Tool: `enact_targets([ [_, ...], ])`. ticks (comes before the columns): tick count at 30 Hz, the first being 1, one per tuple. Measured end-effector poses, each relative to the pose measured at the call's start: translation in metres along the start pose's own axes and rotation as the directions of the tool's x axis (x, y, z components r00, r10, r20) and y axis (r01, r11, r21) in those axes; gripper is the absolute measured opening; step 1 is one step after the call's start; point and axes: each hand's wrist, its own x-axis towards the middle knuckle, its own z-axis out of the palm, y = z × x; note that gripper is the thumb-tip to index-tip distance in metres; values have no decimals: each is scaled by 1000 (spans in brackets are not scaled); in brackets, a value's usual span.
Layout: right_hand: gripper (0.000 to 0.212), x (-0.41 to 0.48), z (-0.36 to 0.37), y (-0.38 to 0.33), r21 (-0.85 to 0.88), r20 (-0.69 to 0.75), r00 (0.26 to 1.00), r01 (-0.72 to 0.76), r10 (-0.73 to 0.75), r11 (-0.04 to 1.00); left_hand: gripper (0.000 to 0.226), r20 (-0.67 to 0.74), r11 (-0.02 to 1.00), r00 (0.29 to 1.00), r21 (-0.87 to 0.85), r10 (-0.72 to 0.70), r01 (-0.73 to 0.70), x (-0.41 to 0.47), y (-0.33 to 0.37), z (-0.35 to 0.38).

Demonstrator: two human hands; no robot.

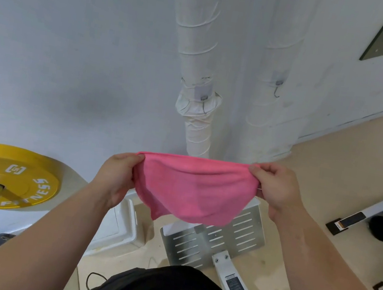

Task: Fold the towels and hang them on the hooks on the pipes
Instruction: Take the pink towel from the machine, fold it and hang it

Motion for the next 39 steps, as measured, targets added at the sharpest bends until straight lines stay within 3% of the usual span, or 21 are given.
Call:
enact_targets([
  [3,15,-17,19,-1,-23,-31,996,80,-80,997,20,7,1000,1000,7,-6,6,-10,-1,16],
  [7,23,-46,49,-11,-37,166,960,236,-226,971,25,111,998,992,22,57,-60,-32,0,43],
  [13,38,-74,69,-27,83,435,858,265,-275,961,28,278,992,952,-34,125,-120,-58,3,68],
  [22,16,-58,59,-20,-218,338,786,600,-517,770,28,389,991,913,-4,122,-130,-63,-1,70],
  [26,23,-50,55,-22,-334,326,781,622,-533,708,34,440,979,886,59,149,-194,-59,-3,65],
  [28,24,-47,53,-21,-350,352,765,641,-538,683,24,439,964,877,75,197,-255,-59,-1,66],
  [33,41,-39,46,-20,-390,391,833,535,-391,750,29,499,949,835,68,234,-307,-55,7,64],
  [39,43,-32,26,-21,-114,445,830,425,-337,898,18,356,943,892,74,279,-324,-42,18,60],
])
